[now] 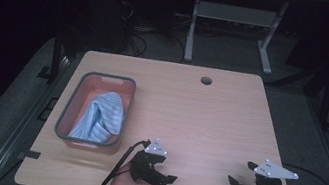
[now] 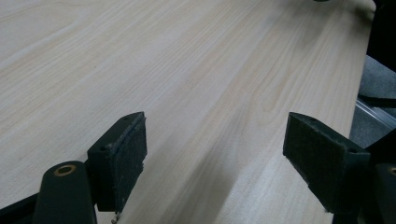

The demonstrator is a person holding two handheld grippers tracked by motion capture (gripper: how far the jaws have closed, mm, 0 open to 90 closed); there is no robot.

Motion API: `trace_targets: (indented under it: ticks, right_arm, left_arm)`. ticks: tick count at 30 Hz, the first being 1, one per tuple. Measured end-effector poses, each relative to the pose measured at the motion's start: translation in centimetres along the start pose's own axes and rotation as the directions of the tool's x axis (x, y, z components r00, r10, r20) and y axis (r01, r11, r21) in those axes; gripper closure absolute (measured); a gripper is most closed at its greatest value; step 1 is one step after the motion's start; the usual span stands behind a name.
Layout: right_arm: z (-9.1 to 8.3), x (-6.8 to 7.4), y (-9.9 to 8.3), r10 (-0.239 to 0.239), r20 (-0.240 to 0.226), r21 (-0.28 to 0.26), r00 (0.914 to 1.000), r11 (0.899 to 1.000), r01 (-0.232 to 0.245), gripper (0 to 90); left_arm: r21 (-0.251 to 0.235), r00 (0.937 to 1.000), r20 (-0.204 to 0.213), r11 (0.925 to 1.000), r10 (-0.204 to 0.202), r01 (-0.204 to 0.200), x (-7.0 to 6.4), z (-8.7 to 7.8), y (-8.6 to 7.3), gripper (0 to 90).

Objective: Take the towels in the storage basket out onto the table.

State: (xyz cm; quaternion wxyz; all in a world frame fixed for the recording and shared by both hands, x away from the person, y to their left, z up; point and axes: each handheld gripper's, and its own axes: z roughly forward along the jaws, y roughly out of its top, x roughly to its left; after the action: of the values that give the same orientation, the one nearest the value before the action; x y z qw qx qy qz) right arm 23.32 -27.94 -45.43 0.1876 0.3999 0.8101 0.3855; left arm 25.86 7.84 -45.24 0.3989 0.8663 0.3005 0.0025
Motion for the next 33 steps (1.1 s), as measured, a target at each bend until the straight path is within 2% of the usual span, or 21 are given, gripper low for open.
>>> trace_targets:
  ticks: [4, 7, 11, 13, 18, 23, 25, 28, 30, 33]
  right_arm:
    - [0.0, 0.1, 0.1, -0.015, 0.004, 0.001, 0.9999, 1.000, 0.015, 14.2]
    - [0.1, 0.2, 0.0, -0.008, -0.001, 0.009, 1.0000, 1.000, 0.008, 14.2]
    - [0.2, 0.6, 0.2, -0.019, -0.006, 0.009, 0.9998, 1.000, 0.019, 14.2]
    - [0.2, 0.7, 0.2, -0.023, -0.004, 0.009, 0.9997, 1.000, 0.023, 14.2]
    - [0.5, 0.8, 0.2, -0.027, -0.010, 0.019, 0.9996, 0.999, 0.027, 14.2]
    - [0.3, 0.8, 0.2, -0.024, -0.007, 0.015, 0.9997, 1.000, 0.024, 14.2]
    - [0.3, 0.9, 0.3, -0.029, -0.005, 0.015, 0.9996, 0.999, 0.029, 14.1]
    - [0.2, 1.0, 0.3, -0.030, -0.003, 0.014, 0.9996, 0.999, 0.030, 14.2]
    - [0.2, 1.1, 0.3, -0.035, -0.002, 0.009, 0.9994, 0.999, 0.035, 14.1]
    - [0.2, 1.3, 0.4, -0.039, -0.004, 0.013, 0.9992, 0.999, 0.039, 14.2]
  left_arm:
    - [-0.013, 1.0000, 0.000, 0.9999, -0.008, 0.008, 0.0, -0.1, 0.0, 21.1]
    - [-0.017, 0.9999, -0.008, 0.9997, 0.014, -0.014, 0.0, -0.4, 0.0, 21.7]
    - [-0.016, 0.9997, -0.016, 0.9997, 0.018, -0.018, -0.2, -0.6, 0.1, 21.6]
    - [-0.026, 0.9999, -0.012, 0.9996, 0.008, -0.008, -0.2, -0.6, 0.1, 21.6]
    - [-0.014, 0.9997, -0.020, 0.9998, 0.011, -0.012, -0.2, -0.7, 0.4, 21.4]
    - [-0.004, 0.9989, -0.027, 0.9993, 0.037, -0.037, -0.3, -0.8, 0.7, 21.1]
    - [-0.009, 0.9994, -0.024, 0.9996, 0.025, -0.025, -0.4, -0.9, 0.7, 21.2]
    - [-0.005, 0.9989, -0.030, 0.9994, 0.035, -0.036, -0.4, -1.1, 0.9, 21.8]
    - [-0.025, 0.9998, -0.019, 0.9996, 0.009, -0.010, -0.4, -1.1, 1.2, 21.5]
    - [-0.024, 0.9999, -0.010, 0.9996, 0.012, -0.013, -0.2, -1.3, 1.7, 20.5]
